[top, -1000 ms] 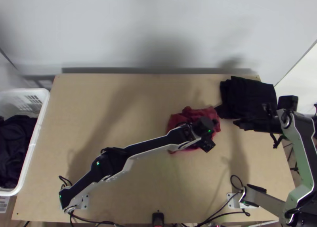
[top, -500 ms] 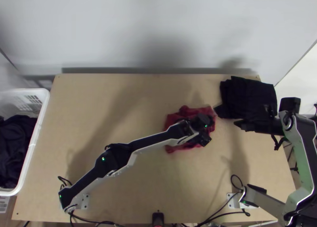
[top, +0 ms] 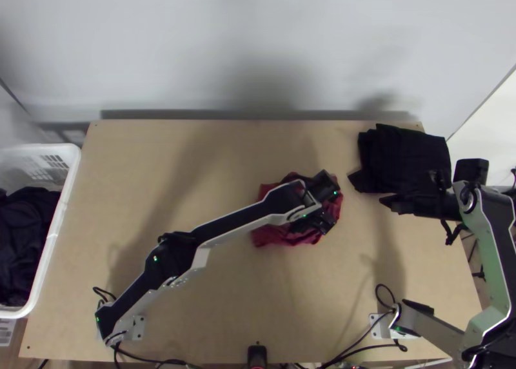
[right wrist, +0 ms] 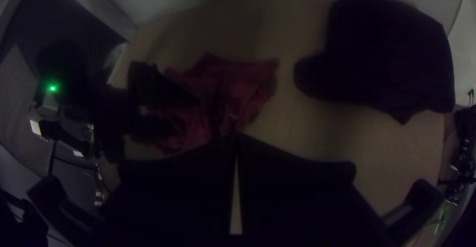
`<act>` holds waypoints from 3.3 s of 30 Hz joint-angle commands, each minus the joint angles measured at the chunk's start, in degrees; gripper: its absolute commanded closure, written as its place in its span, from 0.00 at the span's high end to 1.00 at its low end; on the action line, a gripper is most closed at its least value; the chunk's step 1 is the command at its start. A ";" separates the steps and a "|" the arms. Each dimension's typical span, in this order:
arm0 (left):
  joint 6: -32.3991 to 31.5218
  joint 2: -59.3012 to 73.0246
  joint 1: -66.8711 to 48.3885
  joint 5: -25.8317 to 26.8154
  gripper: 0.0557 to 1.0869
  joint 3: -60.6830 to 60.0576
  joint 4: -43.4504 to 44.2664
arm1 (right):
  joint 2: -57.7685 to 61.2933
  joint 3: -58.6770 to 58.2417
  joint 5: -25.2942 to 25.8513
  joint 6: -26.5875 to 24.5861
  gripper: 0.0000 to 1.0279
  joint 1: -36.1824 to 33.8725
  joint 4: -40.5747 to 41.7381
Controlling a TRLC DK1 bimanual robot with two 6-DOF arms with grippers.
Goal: Fold the t-shirt
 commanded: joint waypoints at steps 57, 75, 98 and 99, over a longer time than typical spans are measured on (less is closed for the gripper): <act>-75.66 -14.29 22.07 29.18 0.04 -35.60 -3.13 | 35.10 10.06 2.64 4.74 0.03 44.53 19.42; -75.22 -14.11 20.49 22.68 0.04 -35.16 -2.78 | 23.85 -0.22 14.94 -1.15 0.03 21.33 18.89; -73.20 -24.49 21.72 32.26 0.04 -33.66 -7.97 | 16.99 7.51 11.69 7.64 0.03 36.97 9.14; -73.20 -24.92 22.25 33.05 0.04 -33.84 -8.23 | 18.31 7.60 10.28 7.90 0.03 37.33 9.84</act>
